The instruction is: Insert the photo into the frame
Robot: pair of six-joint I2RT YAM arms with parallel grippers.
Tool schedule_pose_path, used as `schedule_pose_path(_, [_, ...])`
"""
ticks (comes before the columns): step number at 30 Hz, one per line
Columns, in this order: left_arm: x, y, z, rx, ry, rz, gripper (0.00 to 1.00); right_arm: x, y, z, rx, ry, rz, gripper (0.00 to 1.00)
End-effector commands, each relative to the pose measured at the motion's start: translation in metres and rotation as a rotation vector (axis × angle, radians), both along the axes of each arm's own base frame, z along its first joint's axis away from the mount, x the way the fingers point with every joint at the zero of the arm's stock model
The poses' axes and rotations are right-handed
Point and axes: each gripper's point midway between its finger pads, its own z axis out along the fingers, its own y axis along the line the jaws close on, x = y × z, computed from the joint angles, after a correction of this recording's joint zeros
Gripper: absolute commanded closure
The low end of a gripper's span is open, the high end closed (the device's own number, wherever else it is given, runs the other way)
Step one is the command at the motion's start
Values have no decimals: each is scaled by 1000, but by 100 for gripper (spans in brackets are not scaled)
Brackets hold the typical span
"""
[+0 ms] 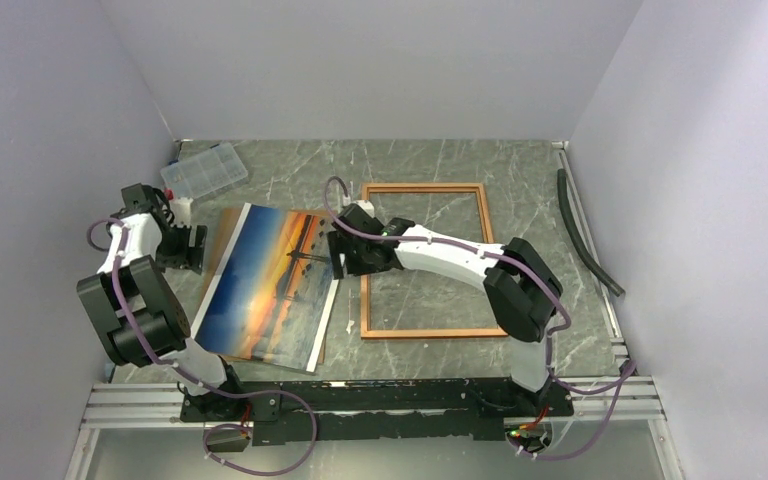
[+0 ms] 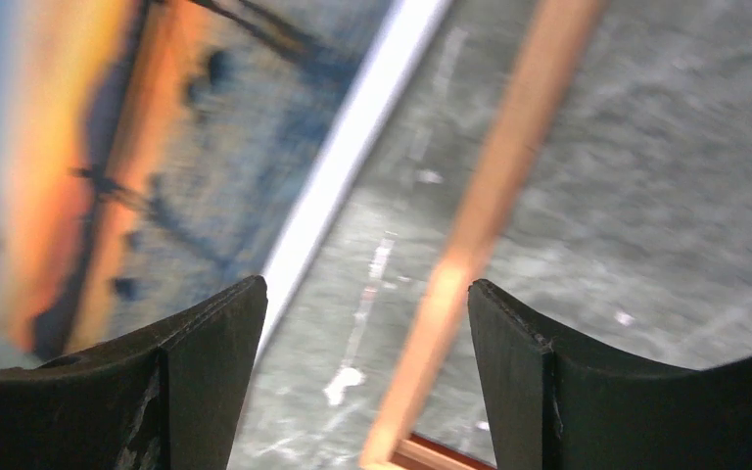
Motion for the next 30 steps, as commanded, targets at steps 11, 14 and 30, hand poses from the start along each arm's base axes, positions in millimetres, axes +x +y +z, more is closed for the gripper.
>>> schedule_pose_path(11, [1,-20,-35,-110,17,13,19,6,71,-10,207,143,4,17])
schedule_pose_path(14, [2,-25,-42,-121,26,10,22,10,69,-20,185,160,-27,17])
schedule_pose_path(30, [7,-55,-82,-148,108,-46,43,34,86,-35,417,254,-128,18])
